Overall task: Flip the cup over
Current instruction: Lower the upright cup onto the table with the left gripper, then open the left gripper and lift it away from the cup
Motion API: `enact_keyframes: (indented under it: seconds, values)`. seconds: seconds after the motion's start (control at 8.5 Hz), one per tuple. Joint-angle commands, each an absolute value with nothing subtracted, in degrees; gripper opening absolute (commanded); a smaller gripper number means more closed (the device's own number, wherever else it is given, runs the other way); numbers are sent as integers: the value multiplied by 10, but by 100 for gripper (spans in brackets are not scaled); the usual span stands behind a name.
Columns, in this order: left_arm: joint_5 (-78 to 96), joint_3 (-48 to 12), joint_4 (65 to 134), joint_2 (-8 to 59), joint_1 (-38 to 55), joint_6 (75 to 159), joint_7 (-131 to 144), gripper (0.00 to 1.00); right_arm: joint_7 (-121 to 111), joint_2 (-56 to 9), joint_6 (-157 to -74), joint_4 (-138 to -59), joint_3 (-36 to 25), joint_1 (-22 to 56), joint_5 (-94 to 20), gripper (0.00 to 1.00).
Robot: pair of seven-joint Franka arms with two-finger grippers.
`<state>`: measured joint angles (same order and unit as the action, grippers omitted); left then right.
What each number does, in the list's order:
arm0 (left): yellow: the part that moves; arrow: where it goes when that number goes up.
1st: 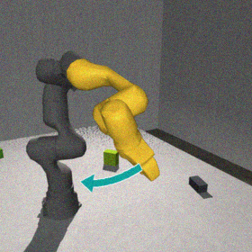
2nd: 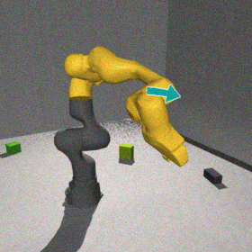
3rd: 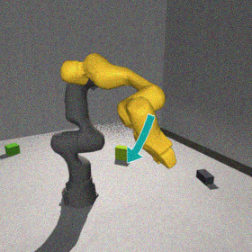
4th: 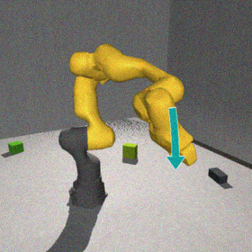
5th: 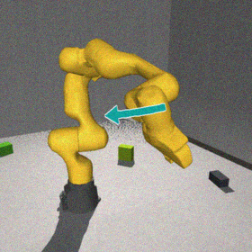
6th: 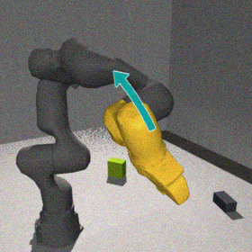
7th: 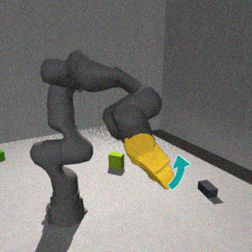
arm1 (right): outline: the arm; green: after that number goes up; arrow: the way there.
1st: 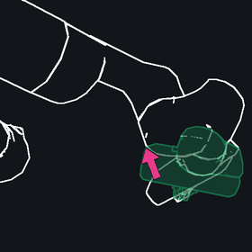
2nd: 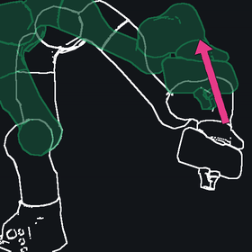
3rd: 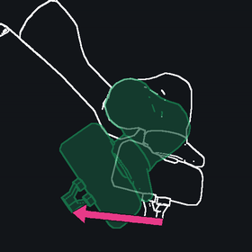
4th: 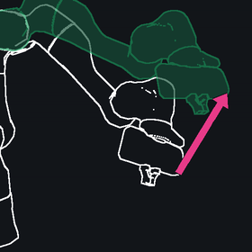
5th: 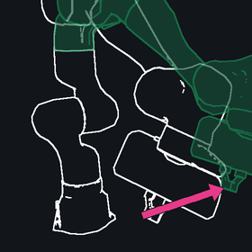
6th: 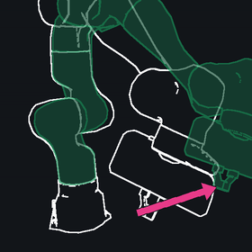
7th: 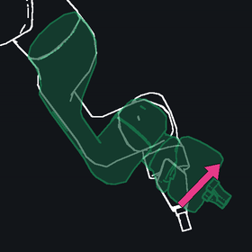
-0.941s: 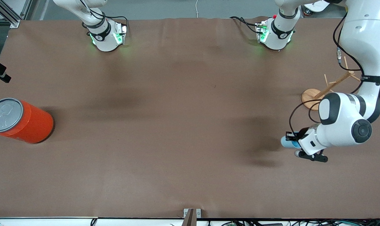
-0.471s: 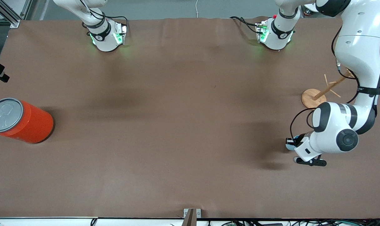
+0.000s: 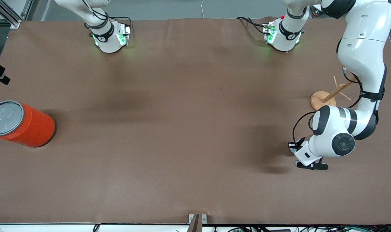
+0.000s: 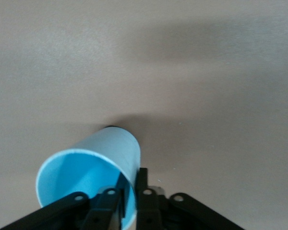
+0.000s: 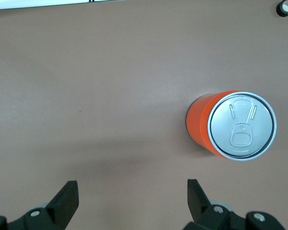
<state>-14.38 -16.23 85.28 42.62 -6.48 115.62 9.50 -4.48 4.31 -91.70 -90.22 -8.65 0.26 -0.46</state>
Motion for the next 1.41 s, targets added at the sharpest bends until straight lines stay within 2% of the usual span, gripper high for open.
enact_keyframes:
  seconds: [0.0, 0.35, 0.47, 0.94, 1.06, 1.29]
  values:
    - [-169, -160, 838, 431, -63, 1150, 113, 100, -51, 49, -908, -904, -66, -6, -4, 100]
    - [-161, -175, 837, 356, -65, 1130, 105, 100, -54, 50, -906, -904, -55, -7, 2, 100]
    - [-150, -195, 836, 319, -72, 1098, 110, 100, -53, 50, -905, -904, -55, -7, 2, 100]
    - [-79, -200, 835, 158, -84, 1006, 104, 100, -54, 49, -905, -902, -55, -5, 2, 100]
    - [-11, -190, 834, 134, -104, 990, 114, 100, -54, 49, -905, -902, -55, -5, 2, 100]
    - [26, -118, 839, 53, -77, 945, 105, 100, -54, 49, -905, -902, -55, -5, 2, 100]
